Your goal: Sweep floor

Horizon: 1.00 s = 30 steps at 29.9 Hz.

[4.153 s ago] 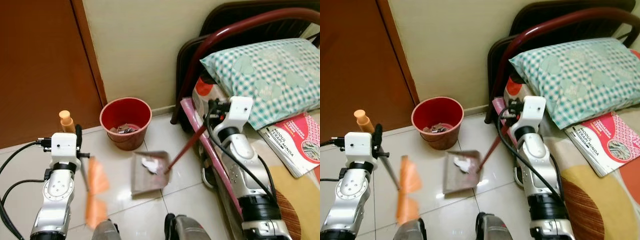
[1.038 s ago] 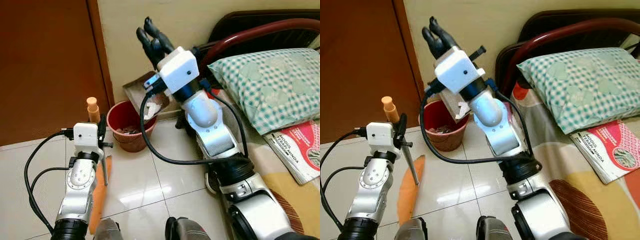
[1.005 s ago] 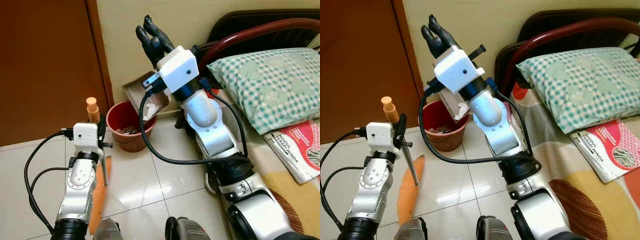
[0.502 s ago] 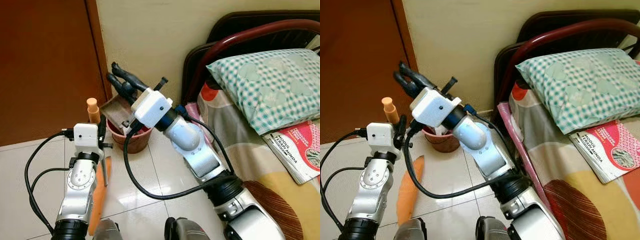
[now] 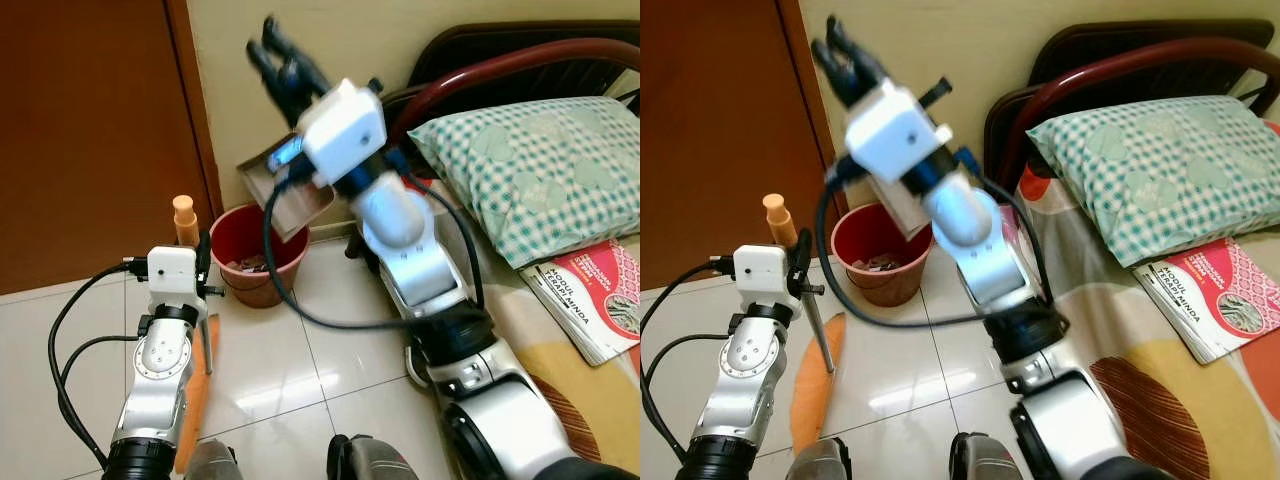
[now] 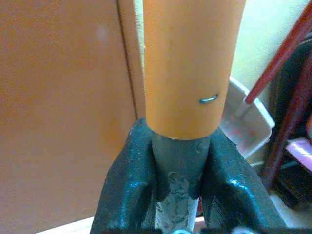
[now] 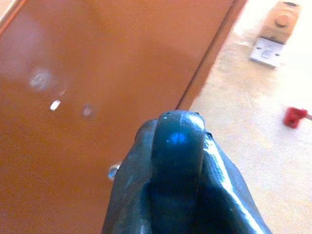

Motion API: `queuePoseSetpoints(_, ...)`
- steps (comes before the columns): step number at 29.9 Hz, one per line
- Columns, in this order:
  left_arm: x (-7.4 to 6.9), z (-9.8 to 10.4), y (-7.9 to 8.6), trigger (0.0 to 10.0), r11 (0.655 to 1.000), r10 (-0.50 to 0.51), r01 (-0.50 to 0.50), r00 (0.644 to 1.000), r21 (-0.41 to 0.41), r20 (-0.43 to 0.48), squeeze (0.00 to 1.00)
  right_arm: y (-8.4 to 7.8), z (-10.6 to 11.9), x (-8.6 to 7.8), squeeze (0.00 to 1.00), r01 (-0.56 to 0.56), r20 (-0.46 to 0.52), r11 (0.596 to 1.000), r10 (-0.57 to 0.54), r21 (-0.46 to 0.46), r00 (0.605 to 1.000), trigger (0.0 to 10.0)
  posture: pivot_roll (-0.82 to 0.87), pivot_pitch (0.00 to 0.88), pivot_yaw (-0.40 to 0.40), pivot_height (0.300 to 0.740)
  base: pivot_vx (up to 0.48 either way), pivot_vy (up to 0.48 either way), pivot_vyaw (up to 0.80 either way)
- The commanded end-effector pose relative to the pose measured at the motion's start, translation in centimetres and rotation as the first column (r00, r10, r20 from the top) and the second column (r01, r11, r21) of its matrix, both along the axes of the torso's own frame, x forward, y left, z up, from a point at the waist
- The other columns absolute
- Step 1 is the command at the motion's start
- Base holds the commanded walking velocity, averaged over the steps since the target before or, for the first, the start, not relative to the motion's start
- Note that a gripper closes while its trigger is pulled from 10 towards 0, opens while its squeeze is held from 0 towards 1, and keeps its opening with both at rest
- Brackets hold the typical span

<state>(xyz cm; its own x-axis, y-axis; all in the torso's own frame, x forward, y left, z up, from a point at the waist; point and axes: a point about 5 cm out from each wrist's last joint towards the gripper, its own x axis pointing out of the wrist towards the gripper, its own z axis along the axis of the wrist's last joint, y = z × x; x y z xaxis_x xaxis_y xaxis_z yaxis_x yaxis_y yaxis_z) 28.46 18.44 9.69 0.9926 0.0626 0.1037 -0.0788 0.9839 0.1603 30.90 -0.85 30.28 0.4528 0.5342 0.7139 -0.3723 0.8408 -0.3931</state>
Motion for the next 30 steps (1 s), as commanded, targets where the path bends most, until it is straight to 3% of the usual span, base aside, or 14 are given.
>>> queuePoseSetpoints(1, 0.0, 0.6, 1.3, 10.0, 0.998, 0.057, -0.058, 0.998, 0.04, 0.03, 0.0, -0.4, 2.7, -0.6, 0.0, -0.028, 0.056, 0.993, 0.021, 0.112, 0.998, 10.0, 0.05, 0.063, -0.093, 0.74, 0.0, 0.0, 0.0)
queuePoseSetpoints(6, -0.9, 0.0, 4.5, 10.0, 0.971, 0.195, -0.194, 0.981, 0.138, 0.006, 0.0, -0.7, 2.6, 0.5, 0.0, -0.055, -0.121, 0.964, 0.089, 0.261, 0.989, 10.0, 0.06, 0.061, -0.091, 0.74, 0.0, 0.0, 0.0)
queuePoseSetpoints(7, -0.9, 0.0, 4.5, 10.0, 0.971, 0.195, -0.194, 0.981, 0.138, 0.006, 0.0, -0.7, 2.6, 0.5, 0.0, -0.055, -0.121, 0.964, 0.089, 0.261, 0.989, 10.0, 0.06, 0.061, -0.091, 0.74, 0.0, 0.0, 0.0)
queuePoseSetpoints(9, -1.5, -0.2, 5.8, 10.0, 0.946, 0.267, -0.263, 0.964, 0.19, 0.004, 0.0, -1.2, 2.0, 1.0, 0.0, -0.044, -0.192, 0.953, 0.106, 0.299, 0.976, 10.0, 0.07, 0.062, -0.088, 0.74, 0.0, 0.0, 0.0)
queuePoseSetpoints(17, -2.0, -0.4, 6.6, 10.0, 0.932, 0.296, -0.29, 0.955, 0.215, 0.007, 0.0, -1.9, 0.4, 1.5, 0.0, -0.054, -0.334, 0.925, 0.189, 0.376, 0.923, 10.0, 0.07, 0.061, -0.081, 0.74, 0.0, 0.0, 0.0)
queuePoseSetpoints(22, -2.0, -0.7, 6.2, 10.0, 0.935, 0.289, -0.281, 0.957, 0.214, -0.005, 0.0, -1.7, -3.8, 1.5, 0.0, -0.077, -0.508, 0.922, 0.277, 0.379, 0.816, 10.0, 0.07, 0.062, -0.079, 0.74, 0.0, 0.0, 0.0)
queuePoseSetpoints(26, -2.2, -0.9, 6.1, 10.0, 0.935, 0.29, -0.282, 0.957, 0.216, -0.008, 0.0, -2.3, -5.5, 1.2, 0.0, -0.051, -0.558, 0.928, 0.265, 0.369, 0.786, 10.0, 0.07, 0.067, -0.08, 0.74, 0.0, 0.0, 0.0)
queuePoseSetpoints(28, -2.5, -1.1, 6.1, 10.0, 0.934, 0.293, -0.282, 0.956, 0.219, -0.017, 0.0, -3.2, -7.3, 0.9, 0.0, -0.027, -0.608, 0.935, 0.251, 0.353, 0.754, 10.0, 0.07, 0.072, -0.078, 0.74, 0.0, 0.0, 0.0)
queuePoseSetpoints(30, -2.5, -1.1, 6.1, 10.0, 0.934, 0.293, -0.282, 0.956, 0.219, -0.017, 0.0, -3.2, -7.3, 0.9, 0.0, -0.027, -0.608, 0.935, 0.251, 0.353, 0.754, 10.0, 0.07, 0.072, -0.078, 0.74, 0.0, 0.0, 0.0)
